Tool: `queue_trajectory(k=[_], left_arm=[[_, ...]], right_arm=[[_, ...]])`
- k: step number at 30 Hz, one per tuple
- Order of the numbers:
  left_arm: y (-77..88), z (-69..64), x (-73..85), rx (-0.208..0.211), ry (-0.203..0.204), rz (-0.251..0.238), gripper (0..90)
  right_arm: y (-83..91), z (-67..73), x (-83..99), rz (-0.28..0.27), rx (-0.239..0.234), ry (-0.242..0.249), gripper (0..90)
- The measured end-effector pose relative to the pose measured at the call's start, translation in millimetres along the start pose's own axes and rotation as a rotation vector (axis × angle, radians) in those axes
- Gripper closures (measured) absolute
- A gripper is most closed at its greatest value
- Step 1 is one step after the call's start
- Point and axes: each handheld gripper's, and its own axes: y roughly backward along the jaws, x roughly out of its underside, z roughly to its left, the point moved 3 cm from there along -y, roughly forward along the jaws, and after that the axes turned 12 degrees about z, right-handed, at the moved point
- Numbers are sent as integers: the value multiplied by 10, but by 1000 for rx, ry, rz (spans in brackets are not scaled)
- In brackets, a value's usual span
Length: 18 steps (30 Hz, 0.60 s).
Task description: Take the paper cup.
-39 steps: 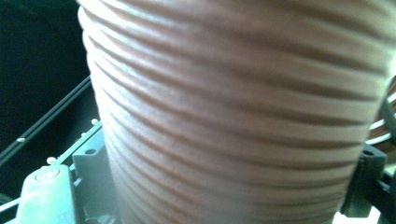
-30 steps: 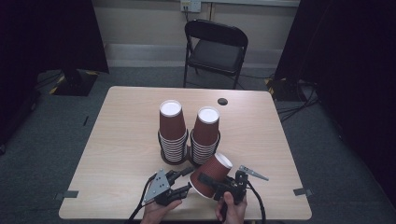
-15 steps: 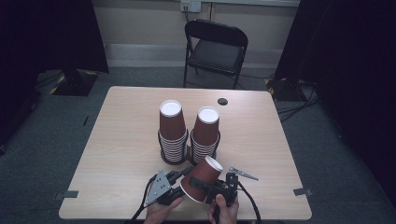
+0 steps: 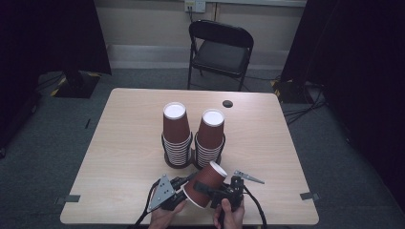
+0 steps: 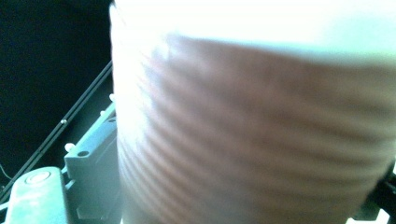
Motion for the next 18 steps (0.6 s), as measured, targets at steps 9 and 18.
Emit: queue_trajectory(k=[9, 18], left_arm=[[28, -1, -18, 27, 20, 30, 850], [82, 35, -63, 44, 40, 95, 853]], right_arm=[[117, -9, -102, -67, 23, 33, 121], [215, -47, -243, -118, 59, 57, 117]])
